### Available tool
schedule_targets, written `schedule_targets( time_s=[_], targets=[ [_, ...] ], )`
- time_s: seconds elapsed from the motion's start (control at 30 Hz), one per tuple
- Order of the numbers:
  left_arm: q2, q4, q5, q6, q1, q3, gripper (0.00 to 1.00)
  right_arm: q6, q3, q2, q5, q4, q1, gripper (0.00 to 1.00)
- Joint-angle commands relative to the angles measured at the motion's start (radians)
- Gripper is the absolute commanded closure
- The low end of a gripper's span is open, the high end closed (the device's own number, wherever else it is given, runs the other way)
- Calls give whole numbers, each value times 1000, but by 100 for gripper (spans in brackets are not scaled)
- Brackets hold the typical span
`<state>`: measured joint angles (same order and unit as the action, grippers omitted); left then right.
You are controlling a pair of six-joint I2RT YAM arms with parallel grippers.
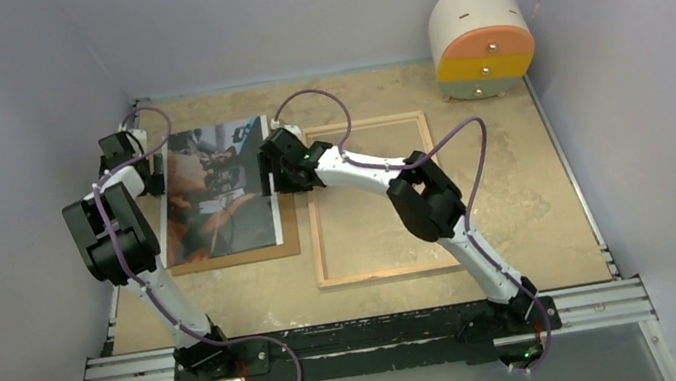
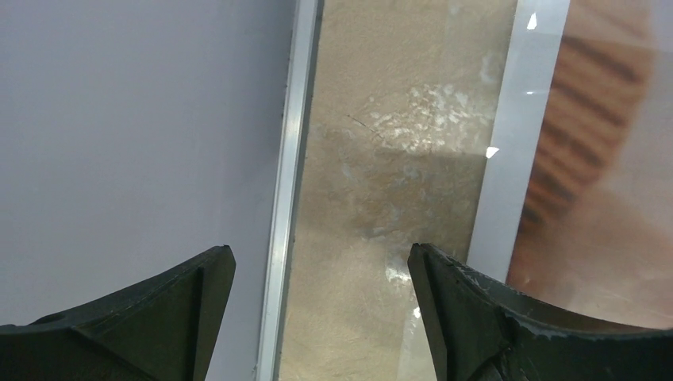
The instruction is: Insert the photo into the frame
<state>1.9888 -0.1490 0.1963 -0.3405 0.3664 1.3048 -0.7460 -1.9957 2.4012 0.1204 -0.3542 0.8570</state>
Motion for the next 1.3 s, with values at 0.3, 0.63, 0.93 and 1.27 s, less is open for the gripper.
schedule_targets(
  time_s=[0.3,0.63,0.93,1.27],
  targets=[
    [-5,-23,-109,-59,3,-91,14,-108,186,-43,-183,56,174,23],
    [-148,-167,-318,-115,18,-80,13,-73,221,-188,-164,-14,41,21],
    [-71,-82,-163,2,40,117,12,-51,10,-57,-163,-79,-52,21],
    [74,30,12,40,24,149,16,-98,-19,-1,-114,-56,-61,21]
  ],
)
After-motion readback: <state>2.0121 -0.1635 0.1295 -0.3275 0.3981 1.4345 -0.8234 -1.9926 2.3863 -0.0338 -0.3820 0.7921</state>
